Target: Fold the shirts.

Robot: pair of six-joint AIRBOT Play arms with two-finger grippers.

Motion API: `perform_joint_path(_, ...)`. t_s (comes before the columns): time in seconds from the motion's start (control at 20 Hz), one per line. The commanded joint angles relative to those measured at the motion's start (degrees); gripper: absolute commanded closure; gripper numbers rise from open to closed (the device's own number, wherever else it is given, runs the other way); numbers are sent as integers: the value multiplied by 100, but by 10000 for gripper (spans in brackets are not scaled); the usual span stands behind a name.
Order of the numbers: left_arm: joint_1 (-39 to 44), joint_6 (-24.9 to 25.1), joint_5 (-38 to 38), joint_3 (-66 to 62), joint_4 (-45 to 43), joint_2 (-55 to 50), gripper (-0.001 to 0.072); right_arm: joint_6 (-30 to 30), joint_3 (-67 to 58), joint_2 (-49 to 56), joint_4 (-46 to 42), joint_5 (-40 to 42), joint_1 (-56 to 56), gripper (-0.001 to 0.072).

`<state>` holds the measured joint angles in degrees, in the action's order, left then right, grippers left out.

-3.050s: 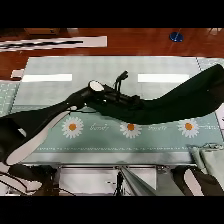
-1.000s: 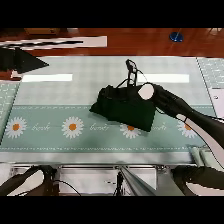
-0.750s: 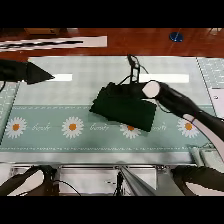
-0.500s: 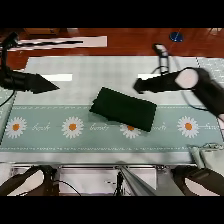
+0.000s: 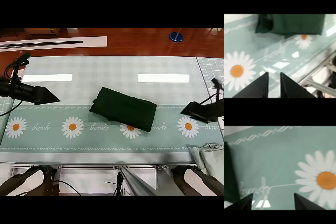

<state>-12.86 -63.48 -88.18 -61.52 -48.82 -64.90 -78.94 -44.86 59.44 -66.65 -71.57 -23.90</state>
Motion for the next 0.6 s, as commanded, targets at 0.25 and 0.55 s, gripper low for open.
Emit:
perform_joint_path(0.25,2,-734,313,20,-1569,308,518,509,1631,166,2352,2131,1316,125)
perform_joint_path(0.55,2,-778,310,17,-1152,772,518,293,1611,1272,3738,3713,2949,133)
